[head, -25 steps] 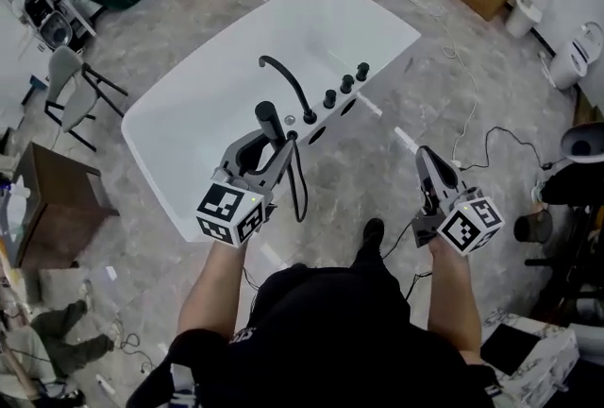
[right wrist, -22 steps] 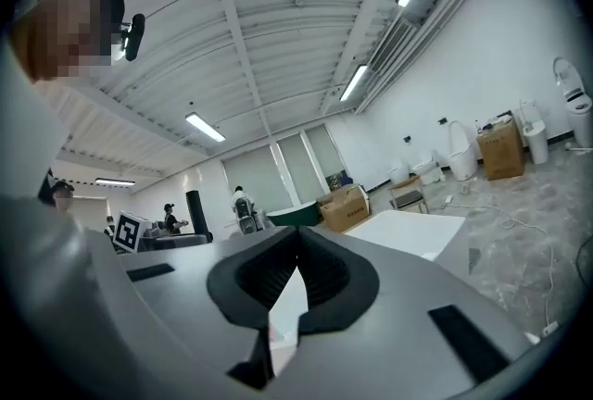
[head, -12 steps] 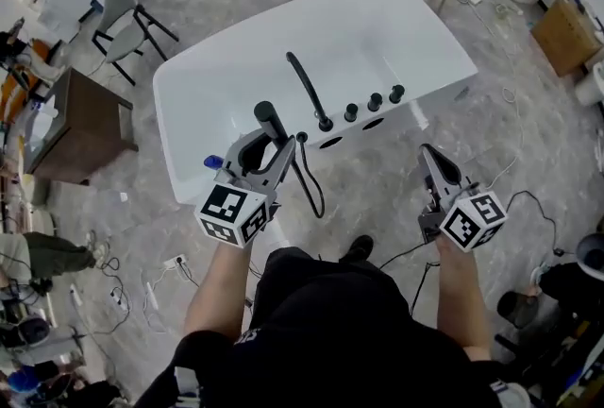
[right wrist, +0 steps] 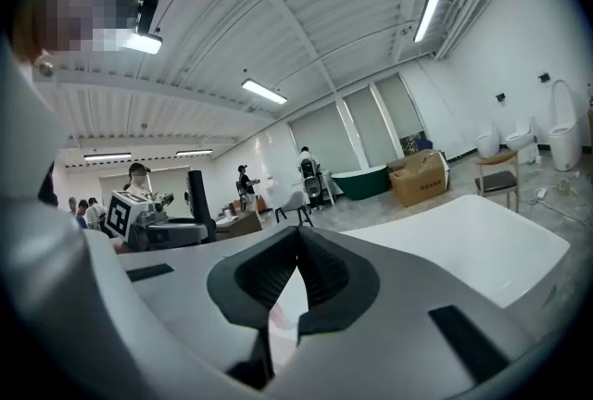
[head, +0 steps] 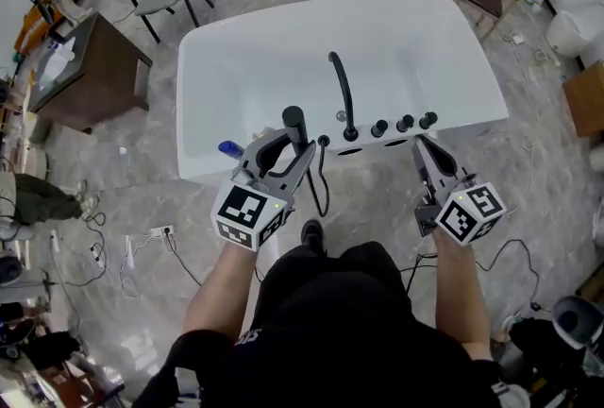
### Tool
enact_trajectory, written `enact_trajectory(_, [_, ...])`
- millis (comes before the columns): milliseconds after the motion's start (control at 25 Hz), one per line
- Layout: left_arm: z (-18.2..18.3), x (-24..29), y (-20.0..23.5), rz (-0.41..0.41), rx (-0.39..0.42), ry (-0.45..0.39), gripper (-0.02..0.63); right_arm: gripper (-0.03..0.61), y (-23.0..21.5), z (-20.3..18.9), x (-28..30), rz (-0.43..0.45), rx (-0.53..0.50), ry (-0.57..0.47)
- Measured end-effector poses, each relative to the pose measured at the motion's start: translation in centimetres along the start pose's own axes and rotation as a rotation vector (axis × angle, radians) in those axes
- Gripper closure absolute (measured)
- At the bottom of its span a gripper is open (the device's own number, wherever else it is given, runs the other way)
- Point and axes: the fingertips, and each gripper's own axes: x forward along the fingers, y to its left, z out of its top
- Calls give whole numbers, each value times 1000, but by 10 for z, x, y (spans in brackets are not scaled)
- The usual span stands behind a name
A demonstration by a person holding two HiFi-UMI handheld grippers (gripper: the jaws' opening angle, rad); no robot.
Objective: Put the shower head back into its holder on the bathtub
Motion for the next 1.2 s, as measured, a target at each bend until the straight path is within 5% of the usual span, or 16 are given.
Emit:
enact_trajectory(280, [3,10,20,81,-31,6,472,565,0,13,46,79,-16,81])
enact_trajectory(560, [-10,20,35,261,-101,55,472,560,-18,-17,84,252,-21,195])
enact_trajectory(960, [-53,11,42,436,-178,65,472,475,-28,-114,92,357,-1,419])
enact_trajectory(1200, [-100,15,53,446,-200,87,472,429,-12,-183,114,370,-49,567])
